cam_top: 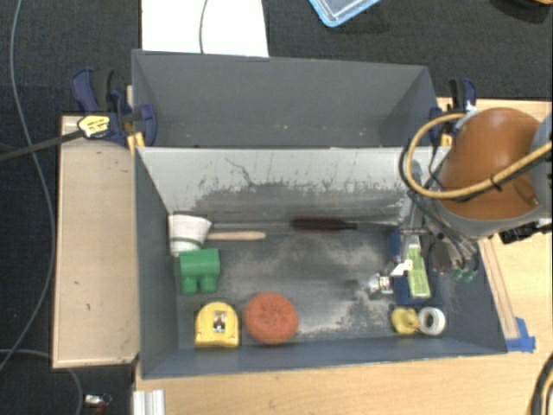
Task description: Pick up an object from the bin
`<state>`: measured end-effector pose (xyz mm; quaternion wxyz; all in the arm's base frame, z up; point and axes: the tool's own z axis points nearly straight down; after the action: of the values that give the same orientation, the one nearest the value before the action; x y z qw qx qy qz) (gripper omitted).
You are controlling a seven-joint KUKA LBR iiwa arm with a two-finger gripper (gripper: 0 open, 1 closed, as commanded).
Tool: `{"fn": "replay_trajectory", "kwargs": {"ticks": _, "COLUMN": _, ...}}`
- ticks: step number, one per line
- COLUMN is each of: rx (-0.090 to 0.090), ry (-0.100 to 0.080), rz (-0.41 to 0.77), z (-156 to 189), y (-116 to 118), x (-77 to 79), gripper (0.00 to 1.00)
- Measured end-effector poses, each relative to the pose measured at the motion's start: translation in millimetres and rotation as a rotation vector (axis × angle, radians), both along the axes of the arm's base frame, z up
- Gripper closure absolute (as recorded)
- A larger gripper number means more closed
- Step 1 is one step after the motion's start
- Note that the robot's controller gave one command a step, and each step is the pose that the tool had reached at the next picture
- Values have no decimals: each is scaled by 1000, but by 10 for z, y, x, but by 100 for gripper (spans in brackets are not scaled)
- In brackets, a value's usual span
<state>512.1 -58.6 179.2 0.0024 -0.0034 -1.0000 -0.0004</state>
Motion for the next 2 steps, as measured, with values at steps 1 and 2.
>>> {"fn": "replay_trajectory", "kwargs": {"ticks": 1, "rx": -1, "ry": -7, "rz": 2, "z": 35, "y": 1, "x": 18, "gripper": 0}}
{"fn": "replay_trajectory", "kwargs": {"ticks": 2, "rx": -1, "ry": -8, "rz": 257, "z": -182, "y": -25, "x": 165, "gripper": 0}}
